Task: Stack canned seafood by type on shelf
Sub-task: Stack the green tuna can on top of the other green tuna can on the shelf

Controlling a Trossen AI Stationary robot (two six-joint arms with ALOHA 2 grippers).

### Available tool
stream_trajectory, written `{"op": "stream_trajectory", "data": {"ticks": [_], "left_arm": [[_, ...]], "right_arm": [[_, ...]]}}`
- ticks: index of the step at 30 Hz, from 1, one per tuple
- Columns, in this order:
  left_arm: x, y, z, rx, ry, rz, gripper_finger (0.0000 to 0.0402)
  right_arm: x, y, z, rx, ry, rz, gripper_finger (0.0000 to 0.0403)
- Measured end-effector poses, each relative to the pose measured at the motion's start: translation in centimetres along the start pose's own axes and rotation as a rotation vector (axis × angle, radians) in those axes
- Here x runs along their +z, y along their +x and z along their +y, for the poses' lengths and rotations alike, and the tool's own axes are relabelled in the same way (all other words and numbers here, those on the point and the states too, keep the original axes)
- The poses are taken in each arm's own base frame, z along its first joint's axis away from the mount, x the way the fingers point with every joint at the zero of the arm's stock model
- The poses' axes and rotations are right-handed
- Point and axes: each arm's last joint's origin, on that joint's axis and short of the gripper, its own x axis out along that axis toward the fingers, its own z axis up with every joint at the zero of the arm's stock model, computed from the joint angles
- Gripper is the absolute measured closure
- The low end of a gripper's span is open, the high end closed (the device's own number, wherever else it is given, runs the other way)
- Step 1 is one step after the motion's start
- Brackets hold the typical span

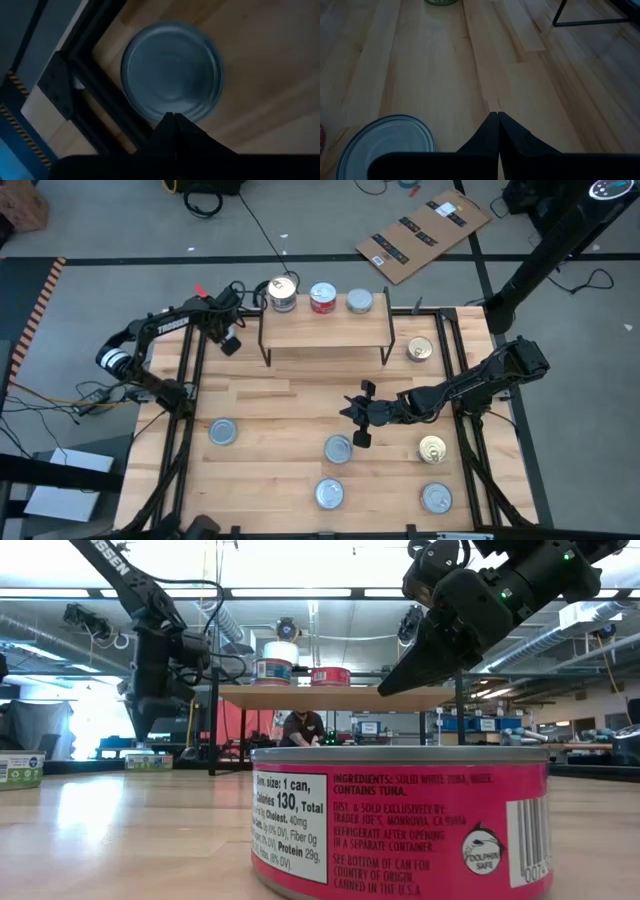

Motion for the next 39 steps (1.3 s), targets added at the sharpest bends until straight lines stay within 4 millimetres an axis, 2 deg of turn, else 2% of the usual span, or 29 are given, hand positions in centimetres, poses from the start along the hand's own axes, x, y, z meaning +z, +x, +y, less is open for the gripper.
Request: {"op": "stream_trajectory", "data": {"ticks": [7,11,25,34,39], "left_arm": [[0.8,1.9,0.0,-0.009,0.011,0.021,0.0401],[0.8,2.1,-0.1,-0.055,0.062,0.033,0.0401],[-0.9,1.8,-0.8,-0.144,0.146,0.183,0.0401],[-1.5,1.1,-2.3,-0.178,0.075,0.266,0.0401],[-2.0,0.5,-3.6,-0.225,0.125,0.313,0.0401]], "right_arm": [[0.0,0.0,0.0,0.0,0.0,0.0,0.0393],[0.0,0.0,0.0,0.0,0.0,0.0,0.0393],[0.0,0.0,0.0,-0.001,-0.013,0.0,0.0393],[0.0,0.0,0.0,-0.001,-0.019,-0.001,0.0393],[0.0,0.0,0.0,-0.001,-0.019,-0.001,0.0393]]}}
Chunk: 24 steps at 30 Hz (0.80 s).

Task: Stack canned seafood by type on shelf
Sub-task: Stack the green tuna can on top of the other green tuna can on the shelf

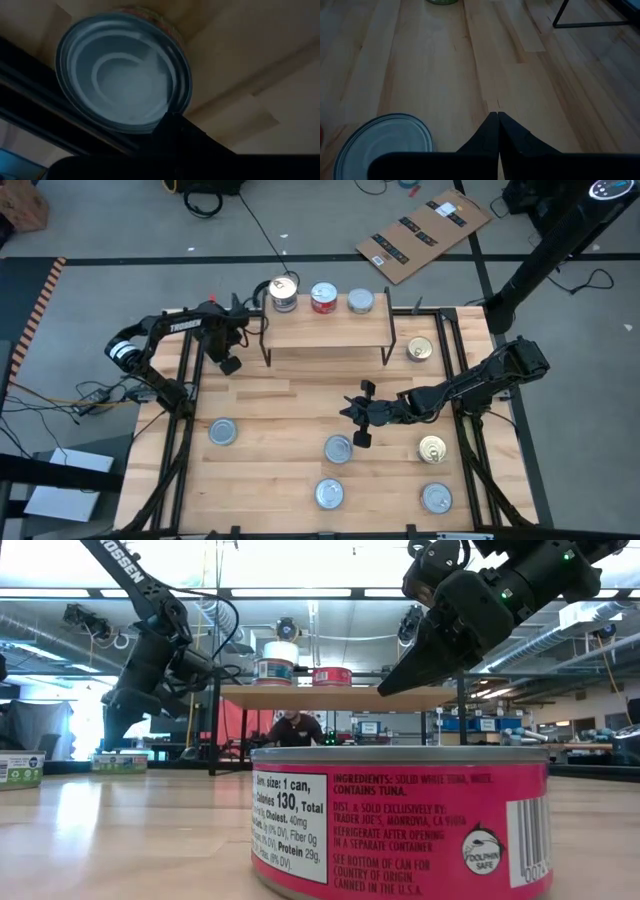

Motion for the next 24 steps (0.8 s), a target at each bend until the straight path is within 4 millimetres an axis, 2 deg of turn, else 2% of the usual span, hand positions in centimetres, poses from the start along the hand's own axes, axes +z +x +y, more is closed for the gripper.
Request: {"op": "stream_trajectory", "data": {"ticks": [17,21,24], "left_arm": [[-0.5,-0.8,-5.2,-0.05,0.064,0.028,0.0401],[-0.9,-1.2,-6.0,0.018,0.082,-0.001,0.0401],[-1.5,-1.9,-5.9,0.076,0.027,-0.047,0.0401]], "right_arm": [[0.0,0.0,0.0,0.0,-0.003,0.0,0.0393],[0.0,0.0,0.0,0.0,-0.005,0.0,0.0393],[0.0,0.0,0.0,0.0,-0.005,0.0,0.0393]]}}
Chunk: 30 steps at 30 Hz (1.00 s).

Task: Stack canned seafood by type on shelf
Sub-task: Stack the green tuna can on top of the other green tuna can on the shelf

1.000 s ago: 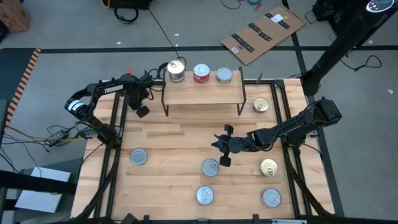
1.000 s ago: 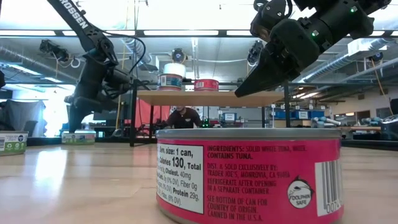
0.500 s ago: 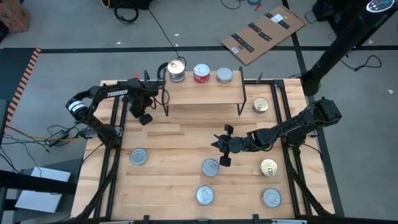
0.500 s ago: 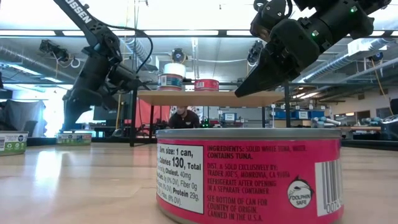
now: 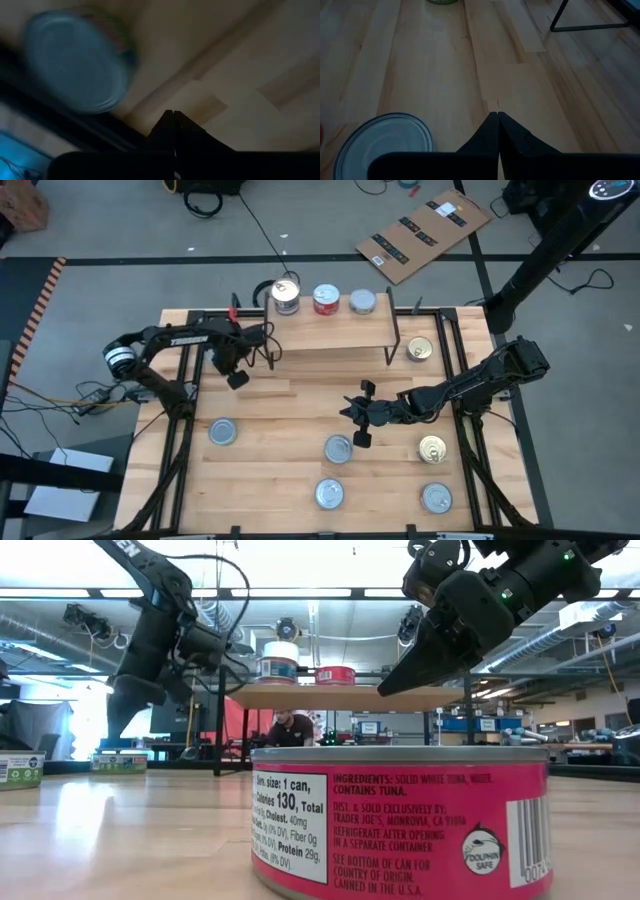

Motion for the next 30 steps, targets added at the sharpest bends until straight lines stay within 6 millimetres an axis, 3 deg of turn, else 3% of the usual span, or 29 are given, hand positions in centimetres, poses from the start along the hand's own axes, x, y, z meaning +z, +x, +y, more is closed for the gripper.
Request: {"op": "stream_trajectory", "data": {"ticks": [4,10,16,24,30], "left_arm": [[-0.9,-1.0,0.5,0.042,-0.027,-0.052,0.0401],[-1.3,-1.4,0.9,0.127,0.269,-0.108,0.0401],[-1.2,0.5,1.1,0.158,0.492,-0.101,0.0401],[-2.3,4.4,0.8,0.189,0.663,-0.058,0.0401],[-2.6,4.4,0.4,0.23,0.691,-0.051,0.0401]], "right_arm": [[0.0,0.0,0.0,0.0,-0.003,0.001,0.0393],[0.0,0.0,0.0,0.0,-0.002,0.0,0.0393],[0.0,0.0,0.0,0.0,-0.002,0.0,0.0393],[0.0,0.0,0.0,0.0,-0.003,0.002,0.0393],[0.0,0.0,0.0,0.0,-0.003,0.002,0.0393]]}}
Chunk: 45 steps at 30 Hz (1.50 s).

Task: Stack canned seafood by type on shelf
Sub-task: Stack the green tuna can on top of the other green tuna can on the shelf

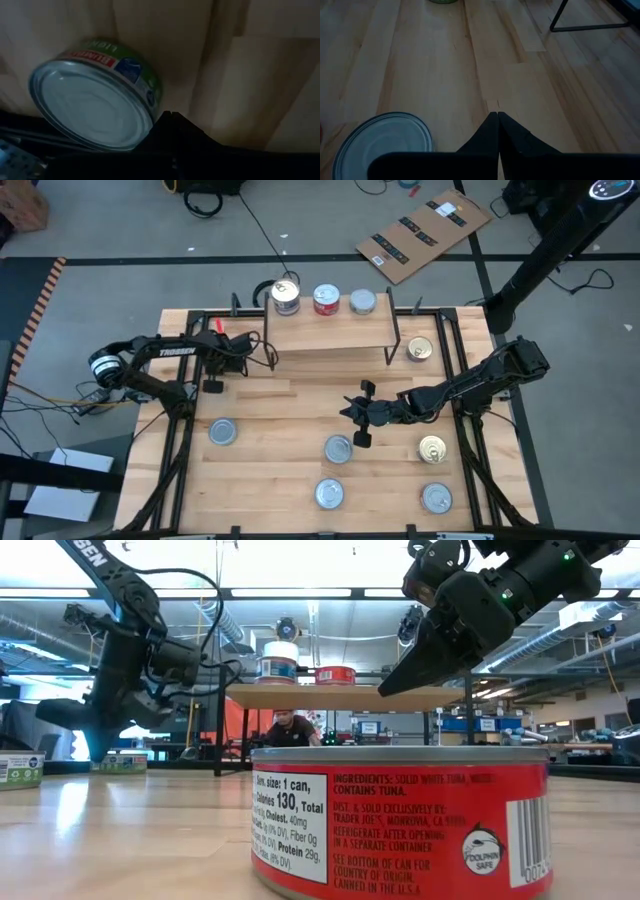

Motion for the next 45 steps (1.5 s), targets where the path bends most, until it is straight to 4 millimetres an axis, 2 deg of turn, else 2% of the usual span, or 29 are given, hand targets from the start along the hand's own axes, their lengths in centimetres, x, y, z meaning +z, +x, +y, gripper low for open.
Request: {"op": "stream_trajectory", "data": {"ticks": [8,14,18,22,33,45], "left_arm": [[0.5,-0.8,-1.2,-0.034,0.069,-0.06,0.0401],[0.6,-1.3,-1.4,0.157,0.131,0.018,0.0401],[0.8,-1.4,-1.2,0.21,0.17,0.022,0.0401],[0.9,-1.4,-0.8,0.225,0.231,0.016,0.0401],[0.7,-1.3,-0.3,0.251,0.53,0.079,0.0393],[0.6,-1.1,-0.3,0.205,0.623,0.056,0.0392]], "right_arm": [[0.0,0.0,0.0,0.0,0.001,-0.002,0.0393],[0.0,0.0,0.0,0.001,0.001,-0.003,0.0393],[0.0,0.0,0.0,0.001,0.001,-0.003,0.0393],[0.0,0.0,0.0,0.001,0.001,-0.003,0.0393],[0.0,0.0,0.0,0.001,-0.002,-0.003,0.0393],[0.0,0.0,0.0,0.001,-0.003,-0.002,0.0393]]}}
